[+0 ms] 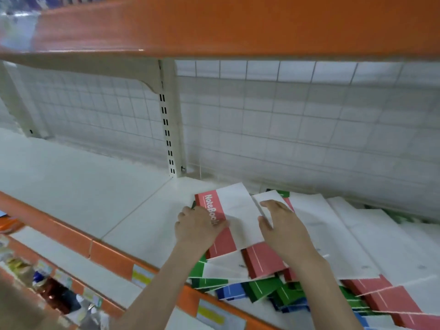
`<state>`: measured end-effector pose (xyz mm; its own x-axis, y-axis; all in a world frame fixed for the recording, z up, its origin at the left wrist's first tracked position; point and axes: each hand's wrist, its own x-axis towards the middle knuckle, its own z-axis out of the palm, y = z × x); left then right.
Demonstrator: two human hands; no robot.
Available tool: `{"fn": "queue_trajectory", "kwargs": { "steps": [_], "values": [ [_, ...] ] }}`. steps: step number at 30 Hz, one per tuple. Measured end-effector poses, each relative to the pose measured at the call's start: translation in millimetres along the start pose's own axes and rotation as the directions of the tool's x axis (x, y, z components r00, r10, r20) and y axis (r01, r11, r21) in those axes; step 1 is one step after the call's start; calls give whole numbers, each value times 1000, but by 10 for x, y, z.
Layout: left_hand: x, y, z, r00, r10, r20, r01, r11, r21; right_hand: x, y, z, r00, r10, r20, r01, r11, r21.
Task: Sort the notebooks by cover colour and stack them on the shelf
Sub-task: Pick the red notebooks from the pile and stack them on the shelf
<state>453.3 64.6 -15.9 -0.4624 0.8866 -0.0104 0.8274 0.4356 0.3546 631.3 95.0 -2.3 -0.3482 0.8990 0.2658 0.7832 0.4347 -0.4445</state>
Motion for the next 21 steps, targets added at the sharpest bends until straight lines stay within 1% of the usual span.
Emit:
{"fn": "queue_trajectory", "kwargs": {
  "steps": [3, 5, 7, 8, 10, 12, 14, 15, 16, 17, 18, 19, 21],
  "values": [
    [111, 5, 29, 1000, 7, 10, -6, 997, -76, -34, 72, 41, 1000, 21, -5, -21, 1000, -4],
    [150, 26, 33, 999, 26, -48, -32, 991, -128, -41, 92, 72, 1000, 23, 9, -23, 1000, -5],
    [138, 70, 41, 993, 64, -101, -87, 967, -241, -41, 103, 85, 999, 38, 20, -38, 999, -4],
    [122, 96, 55, 991, 87, -102, -116, 937, -328, -45, 106, 92, 999, 41, 22, -41, 999, -5],
    [97, 163, 95, 990, 119, -76, -141, 841, -522, -62, 106, 103, 999, 38, 17, -37, 999, -19],
    [64, 249, 125, 992, 119, -50, -121, 734, -669, -73, 98, 95, 999, 31, 7, -30, 998, -58],
    [43, 340, 153, 996, 85, -16, -65, 628, -775, -78, 82, 54, 1000, 13, 4, -12, 994, -111],
    [30, 386, 163, 998, 63, 13, -25, 559, -829, -86, 68, 20, 1000, -8, 16, 10, 993, -115],
    [11, 438, 163, 998, 49, 50, 21, 468, -884, -97, 52, -20, 998, -43, 39, 46, 995, -89],
    [-4, 487, 156, 995, 46, 88, 64, 375, -925, -118, 32, -65, 994, -86, 74, 89, 995, -37],
    [-22, 536, 131, 992, 46, 116, 96, 314, -945, -142, 15, -104, 985, -126, 119, 126, 992, 13],
    [-40, 581, 100, 989, 48, 138, 120, 277, -953, -169, 8, -136, 974, -159, 162, 155, 987, 35],
    [-59, 647, 72, 982, 79, 174, 155, 203, -967, -190, 37, -163, 964, -178, 197, 182, 983, -2]
  ]
}}
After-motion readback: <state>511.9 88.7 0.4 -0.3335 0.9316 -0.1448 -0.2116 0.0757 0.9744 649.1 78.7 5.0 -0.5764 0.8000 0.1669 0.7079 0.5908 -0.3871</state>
